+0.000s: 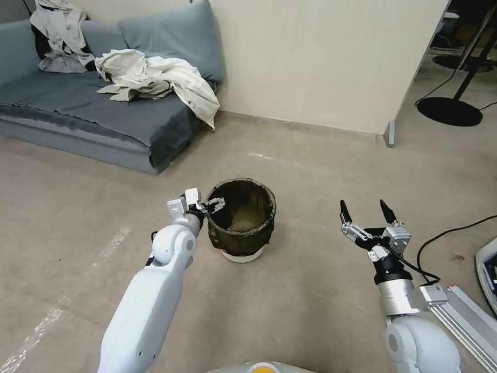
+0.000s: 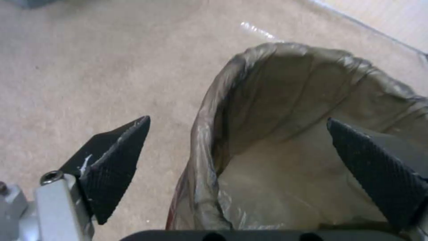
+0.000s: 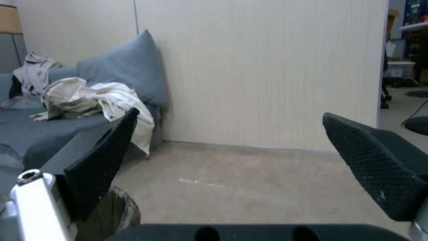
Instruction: Pick up the trash can from the floor.
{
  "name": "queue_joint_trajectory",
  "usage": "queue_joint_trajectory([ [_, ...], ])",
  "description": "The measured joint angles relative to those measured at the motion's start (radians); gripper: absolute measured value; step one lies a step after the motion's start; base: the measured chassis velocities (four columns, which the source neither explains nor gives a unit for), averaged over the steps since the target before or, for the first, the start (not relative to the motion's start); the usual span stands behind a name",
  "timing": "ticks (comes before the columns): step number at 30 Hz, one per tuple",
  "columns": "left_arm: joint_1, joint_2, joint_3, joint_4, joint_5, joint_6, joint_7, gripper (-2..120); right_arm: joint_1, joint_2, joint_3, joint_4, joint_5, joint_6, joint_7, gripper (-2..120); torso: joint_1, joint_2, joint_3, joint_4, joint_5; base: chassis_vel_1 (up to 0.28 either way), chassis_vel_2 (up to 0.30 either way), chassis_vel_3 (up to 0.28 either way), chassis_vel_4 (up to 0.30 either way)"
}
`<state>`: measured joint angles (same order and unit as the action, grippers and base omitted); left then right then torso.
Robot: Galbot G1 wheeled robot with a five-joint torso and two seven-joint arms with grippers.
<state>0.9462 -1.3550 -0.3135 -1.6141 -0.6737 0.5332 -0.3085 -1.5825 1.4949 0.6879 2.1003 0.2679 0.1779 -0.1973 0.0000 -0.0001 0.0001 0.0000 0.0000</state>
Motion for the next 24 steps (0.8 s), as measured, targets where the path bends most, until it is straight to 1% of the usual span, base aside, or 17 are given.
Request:
queue_joint_trajectory([
  [5, -0.014, -0.003, 0.007, 0.024, -0.037, 0.018, -0.021, 96, 0.002, 0.000, -0.001, 0.000, 0.001, 0.001, 0.000, 100, 0.000, 0.000, 0.000, 0.0000, 0.0000, 0.000, 0.000, 0.000, 0.000],
  [13, -0.024, -0.008, 0.014, 0.039, -0.062, 0.037, -0.044, 94, 0.003, -0.001, -0.005, -0.001, 0.002, 0.003, -0.001, 100, 0.000, 0.000, 0.000, 0.0000, -0.0001, 0.000, 0.000, 0.000, 0.000],
  [15, -0.024, -0.011, 0.015, 0.041, -0.065, 0.043, -0.049, 87, 0.003, -0.002, -0.005, -0.001, 0.003, 0.004, -0.001, 100, 0.000, 0.000, 0.000, 0.0000, 0.0000, 0.000, 0.000, 0.000, 0.000],
  [17, -0.024, -0.012, 0.015, 0.041, -0.065, 0.044, -0.050, 86, 0.003, -0.003, -0.005, -0.001, 0.004, 0.004, -0.001, 100, 0.000, 0.000, 0.000, 0.0000, 0.0000, 0.000, 0.000, 0.000, 0.000],
  [18, -0.024, -0.013, 0.016, 0.041, -0.066, 0.049, -0.051, 77, 0.003, -0.004, -0.005, -0.001, 0.005, 0.004, -0.001, 100, 0.000, 0.000, 0.000, 0.0000, 0.0000, 0.000, 0.000, 0.000, 0.000],
  [19, -0.024, -0.015, 0.016, 0.041, -0.071, 0.054, -0.056, 73, 0.003, -0.005, -0.005, -0.001, 0.005, 0.004, -0.001, 100, 0.000, 0.000, 0.000, 0.0000, 0.0000, 0.000, 0.000, 0.000, 0.000],
  [20, -0.023, -0.016, 0.016, 0.041, -0.073, 0.056, -0.057, 69, 0.003, -0.005, -0.005, -0.002, 0.006, 0.005, -0.001, 100, 0.000, 0.000, 0.000, 0.0000, 0.0000, 0.000, 0.000, 0.000, 0.000],
  [21, -0.023, -0.016, 0.016, 0.041, -0.073, 0.056, -0.057, 69, 0.003, -0.005, -0.005, -0.002, 0.006, 0.005, -0.001, 100, 0.000, 0.000, 0.000, 0.0000, 0.0000, 0.000, 0.000, 0.000, 0.000],
  [23, -0.022, -0.017, 0.016, 0.041, -0.077, 0.058, -0.061, 61, 0.003, -0.005, -0.005, -0.003, 0.006, 0.006, -0.001, 100, 0.000, 0.000, 0.000, 0.0000, 0.0000, 0.000, 0.000, 0.000, 0.000],
  [24, -0.021, -0.017, 0.016, 0.041, -0.080, 0.059, -0.063, 54, 0.003, -0.005, -0.005, -0.003, 0.007, 0.006, -0.001, 100, 0.000, 0.000, 0.000, 0.0000, 0.0000, 0.000, 0.000, 0.000, 0.000],
])
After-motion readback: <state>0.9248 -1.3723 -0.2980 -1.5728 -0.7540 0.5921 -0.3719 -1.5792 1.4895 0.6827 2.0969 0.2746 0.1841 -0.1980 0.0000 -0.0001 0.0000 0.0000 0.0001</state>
